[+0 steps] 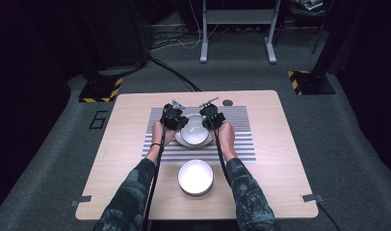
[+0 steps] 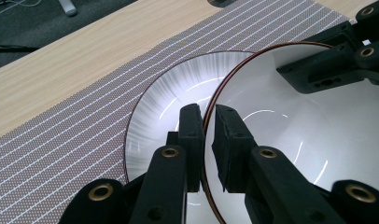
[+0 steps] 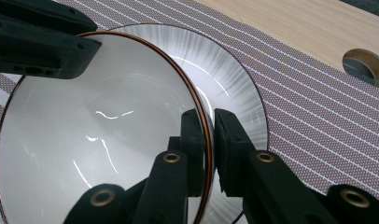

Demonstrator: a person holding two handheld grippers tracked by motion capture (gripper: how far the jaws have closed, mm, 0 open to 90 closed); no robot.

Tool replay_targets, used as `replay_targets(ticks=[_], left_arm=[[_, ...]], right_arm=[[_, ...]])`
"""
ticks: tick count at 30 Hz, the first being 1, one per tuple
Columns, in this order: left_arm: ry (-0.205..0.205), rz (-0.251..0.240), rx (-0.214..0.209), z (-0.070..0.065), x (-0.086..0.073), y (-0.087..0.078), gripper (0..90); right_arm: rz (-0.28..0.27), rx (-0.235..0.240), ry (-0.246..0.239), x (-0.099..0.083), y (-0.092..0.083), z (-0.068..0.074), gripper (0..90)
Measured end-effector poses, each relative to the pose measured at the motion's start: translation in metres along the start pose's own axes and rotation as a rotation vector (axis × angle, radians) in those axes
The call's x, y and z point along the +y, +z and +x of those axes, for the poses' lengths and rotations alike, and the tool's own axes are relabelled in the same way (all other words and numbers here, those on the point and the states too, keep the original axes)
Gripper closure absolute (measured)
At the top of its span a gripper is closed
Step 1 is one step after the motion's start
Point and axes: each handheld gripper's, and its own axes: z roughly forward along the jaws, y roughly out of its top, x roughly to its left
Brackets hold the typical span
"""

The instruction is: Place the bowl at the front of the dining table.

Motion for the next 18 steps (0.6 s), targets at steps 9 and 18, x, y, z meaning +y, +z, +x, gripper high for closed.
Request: replay_targets(ticks=[9,18], left_arm=[[-0.046,0.022,0.023,0.0,-0.002,0.012,81.4],[-0.07,0.048,0.034,-0.001,0.002,0.016,82.5]], right_arm=[[0.037,0.025,0.055,-0.003,0.013,-0.002,82.2],[0.06,0.062,0.14,-0.006,0.022,-0.012,80.4]])
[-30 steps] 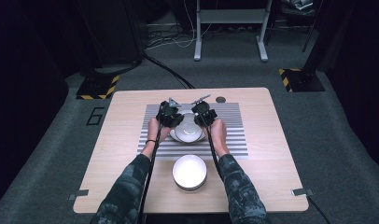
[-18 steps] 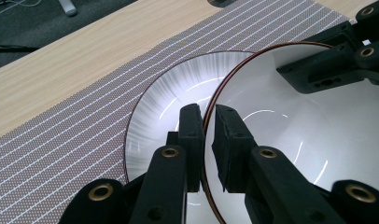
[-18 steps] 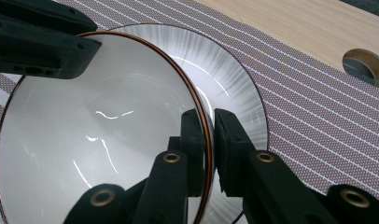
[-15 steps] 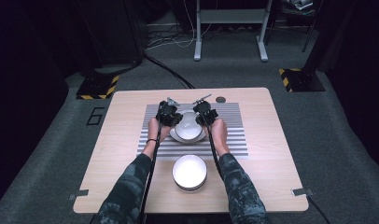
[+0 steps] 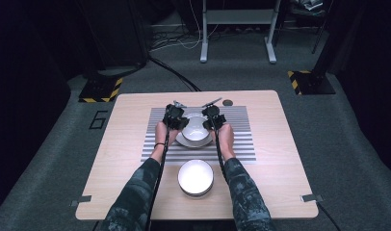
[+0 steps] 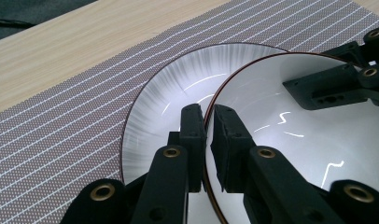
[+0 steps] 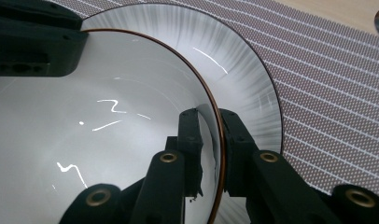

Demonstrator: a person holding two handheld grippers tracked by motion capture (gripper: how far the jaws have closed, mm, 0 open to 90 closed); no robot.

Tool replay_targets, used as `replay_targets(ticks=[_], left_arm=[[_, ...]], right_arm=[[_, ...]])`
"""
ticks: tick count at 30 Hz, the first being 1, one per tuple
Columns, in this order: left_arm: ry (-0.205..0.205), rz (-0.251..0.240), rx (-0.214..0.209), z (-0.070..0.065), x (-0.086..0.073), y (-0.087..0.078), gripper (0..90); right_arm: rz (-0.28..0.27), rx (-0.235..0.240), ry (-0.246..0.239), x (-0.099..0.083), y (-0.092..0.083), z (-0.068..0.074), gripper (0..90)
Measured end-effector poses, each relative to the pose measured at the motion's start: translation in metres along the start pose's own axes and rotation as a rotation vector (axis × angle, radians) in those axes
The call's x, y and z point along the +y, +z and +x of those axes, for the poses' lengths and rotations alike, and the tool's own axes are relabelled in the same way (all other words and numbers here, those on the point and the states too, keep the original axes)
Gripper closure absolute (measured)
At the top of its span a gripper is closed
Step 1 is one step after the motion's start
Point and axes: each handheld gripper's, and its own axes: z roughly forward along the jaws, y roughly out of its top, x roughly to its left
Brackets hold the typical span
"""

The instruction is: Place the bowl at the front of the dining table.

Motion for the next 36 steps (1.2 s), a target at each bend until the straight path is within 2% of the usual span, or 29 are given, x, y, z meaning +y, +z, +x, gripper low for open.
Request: replay_targets(ticks=[4,7,10,15,20,27,28,30,33,36], left_arm=[[-0.016,0.015,0.006,0.002,0.0,0.002,82.1],[-0.029,0.024,0.004,0.004,-0.001,0.003,80.4],[-0.052,0.032,-0.001,0.005,-0.003,0.003,79.8],[-0.068,0.056,-0.008,0.008,-0.006,0.004,78.2],[-0.07,0.062,-0.021,0.008,-0.007,0.002,77.0],[-0.071,0.075,-0.047,0.012,-0.008,0.0,70.2],[-0.073,0.077,-0.047,0.013,-0.008,-0.001,66.3],[-0.088,0.082,-0.047,0.014,-0.008,-0.003,63.9],[-0.102,0.088,-0.059,0.015,-0.009,-0.005,56.3],[-0.098,0.091,-0.059,0.016,-0.009,-0.008,49.6]], right_arm=[[0.003,0.002,0.017,0.003,0.002,-0.002,80.5],[0.001,0.005,0.047,0.005,0.004,-0.004,80.6],[0.0,-0.001,0.048,0.006,0.004,-0.003,80.8],[-0.007,-0.003,0.054,0.005,0.005,-0.004,81.3],[-0.006,0.0,0.054,0.005,0.004,-0.004,81.5],[-0.004,0.0,0.046,0.006,0.004,-0.005,81.4],[0.001,-0.001,0.047,0.006,0.003,-0.005,79.4],[-0.005,0.0,0.054,0.006,0.002,-0.005,77.5],[-0.003,-0.002,0.046,0.005,-0.001,-0.001,69.0],[-0.015,-0.014,0.047,0.005,-0.004,0.003,54.6]])
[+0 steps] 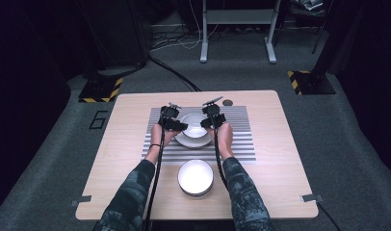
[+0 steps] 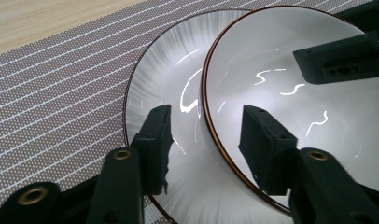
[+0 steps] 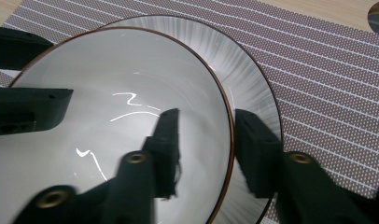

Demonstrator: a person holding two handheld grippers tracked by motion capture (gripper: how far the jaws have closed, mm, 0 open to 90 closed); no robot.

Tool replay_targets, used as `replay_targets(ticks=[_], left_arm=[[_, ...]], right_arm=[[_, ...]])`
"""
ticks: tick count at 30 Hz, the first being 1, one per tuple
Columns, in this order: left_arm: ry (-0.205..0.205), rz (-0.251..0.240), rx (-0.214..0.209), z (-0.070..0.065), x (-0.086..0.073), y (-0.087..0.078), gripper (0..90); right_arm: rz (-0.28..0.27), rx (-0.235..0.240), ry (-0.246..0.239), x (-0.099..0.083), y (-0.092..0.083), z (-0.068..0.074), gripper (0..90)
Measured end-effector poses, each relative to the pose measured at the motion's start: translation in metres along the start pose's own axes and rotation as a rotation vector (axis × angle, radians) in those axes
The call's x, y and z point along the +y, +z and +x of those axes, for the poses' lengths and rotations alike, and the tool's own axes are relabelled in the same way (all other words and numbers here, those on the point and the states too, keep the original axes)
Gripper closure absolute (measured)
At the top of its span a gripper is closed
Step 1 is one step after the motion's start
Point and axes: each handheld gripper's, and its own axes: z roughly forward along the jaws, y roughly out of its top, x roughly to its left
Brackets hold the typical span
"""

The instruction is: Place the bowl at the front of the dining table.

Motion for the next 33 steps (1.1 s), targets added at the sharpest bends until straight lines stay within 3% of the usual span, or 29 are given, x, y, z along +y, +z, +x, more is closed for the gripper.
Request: replay_targets(ticks=[5,10,18,25,33], left_arm=[[-0.01,-0.031,-0.011,0.003,-0.002,-0.008,37.2],[-0.012,-0.042,-0.033,0.003,-0.004,-0.016,26.1],[-0.005,-0.056,-0.051,0.0,-0.006,-0.031,15.4],[0.023,-0.063,-0.06,-0.003,-0.011,-0.047,12.1],[0.031,-0.104,-0.111,-0.003,-0.026,-0.064,11.3]], right_arm=[[-0.017,0.02,-0.024,0.002,-0.017,0.004,31.5],[-0.035,0.035,-0.042,0.003,-0.032,0.003,18.2],[-0.049,0.059,-0.096,-0.002,-0.05,0.008,13.9],[-0.058,0.075,-0.132,-0.004,-0.061,0.014,10.7],[-0.068,0.096,-0.194,-0.012,-0.069,0.027,8.4]])
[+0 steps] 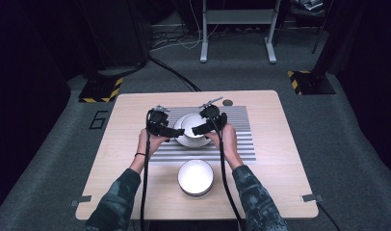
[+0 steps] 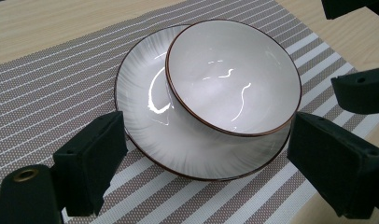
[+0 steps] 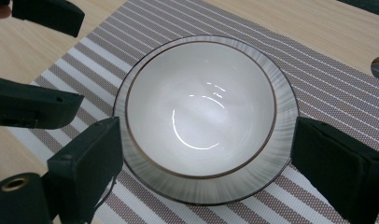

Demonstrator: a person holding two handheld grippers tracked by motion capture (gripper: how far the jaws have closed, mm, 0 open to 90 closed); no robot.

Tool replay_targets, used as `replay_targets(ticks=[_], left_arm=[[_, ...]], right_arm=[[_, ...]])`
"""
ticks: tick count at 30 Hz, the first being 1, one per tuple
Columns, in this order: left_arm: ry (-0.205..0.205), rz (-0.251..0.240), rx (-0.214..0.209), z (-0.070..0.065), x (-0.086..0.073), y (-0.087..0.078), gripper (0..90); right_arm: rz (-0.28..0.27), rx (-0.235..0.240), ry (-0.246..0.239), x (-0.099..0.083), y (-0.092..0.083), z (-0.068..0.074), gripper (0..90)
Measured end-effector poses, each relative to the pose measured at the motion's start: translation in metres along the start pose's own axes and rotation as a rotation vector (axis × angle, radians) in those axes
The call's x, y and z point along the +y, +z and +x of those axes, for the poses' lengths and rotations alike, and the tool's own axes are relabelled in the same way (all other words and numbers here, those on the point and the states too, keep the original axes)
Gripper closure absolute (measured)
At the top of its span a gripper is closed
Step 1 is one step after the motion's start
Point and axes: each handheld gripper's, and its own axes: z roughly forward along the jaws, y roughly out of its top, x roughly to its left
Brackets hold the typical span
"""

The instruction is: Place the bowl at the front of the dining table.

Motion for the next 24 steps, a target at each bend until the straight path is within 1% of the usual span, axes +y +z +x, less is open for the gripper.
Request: replay_targets(ticks=[2,3,5,7,8,11,13,14,15,17,18,19,20,21,23,24], left_arm=[[-0.001,0.002,-0.014,-0.001,-0.001,-0.001,11.0],[0.005,0.009,-0.016,-0.001,-0.001,-0.002,10.4],[-0.006,0.011,-0.018,-0.004,-0.002,-0.003,9.5],[0.012,-0.002,-0.014,-0.004,-0.004,-0.007,9.5],[0.014,-0.007,-0.01,-0.005,-0.005,-0.008,9.5],[0.025,0.011,0.001,-0.005,-0.009,-0.011,9.5],[0.021,0.004,0.002,-0.005,-0.014,-0.013,9.5],[0.019,0.002,-0.004,-0.005,-0.018,-0.014,9.4],[0.03,0.013,0.002,-0.006,-0.02,-0.015,9.5],[0.032,0.018,0.004,-0.005,-0.026,-0.016,9.5],[0.023,0.015,-0.003,-0.003,-0.03,-0.018,9.5],[0.023,0.015,-0.003,-0.003,-0.03,-0.018,9.5],[0.017,0.01,-0.002,-0.002,-0.033,-0.019,9.5],[0.011,0.009,-0.002,-0.001,-0.035,-0.021,9.5],[0.011,0.01,-0.002,-0.001,-0.04,-0.024,9.4],[0.019,0.008,0.002,-0.001,-0.044,-0.026,9.4]], right_arm=[[0.002,0.004,-0.015,-0.001,-0.002,0.004,8.4],[0.003,0.005,-0.015,-0.002,-0.003,0.006,8.5],[0.004,0.007,-0.026,-0.003,-0.006,0.009,8.4],[0.003,0.007,-0.038,-0.004,-0.009,0.011,8.2],[0.002,0.009,-0.035,-0.005,-0.01,0.011,7.7],[-0.007,0.025,-0.027,-0.007,-0.013,0.01,6.5],[-0.012,0.027,-0.025,-0.011,-0.015,0.01,5.8],[-0.017,0.031,-0.021,-0.014,-0.017,0.011,5.7],[-0.022,0.031,-0.021,-0.017,-0.018,0.011,5.5],[-0.018,0.03,-0.023,-0.022,-0.02,0.01,4.7],[-0.024,0.033,-0.018,-0.025,-0.021,0.009,4.6],[-0.024,0.033,-0.018,-0.025,-0.021,0.009,4.6],[-0.029,0.034,-0.008,-0.03,-0.023,0.009,4.5],[-0.03,0.031,-0.009,-0.032,-0.025,0.008,4.5],[-0.033,0.027,-0.01,-0.035,-0.029,0.008,4.3],[-0.038,0.026,-0.013,-0.038,-0.031,0.008,4.3]])
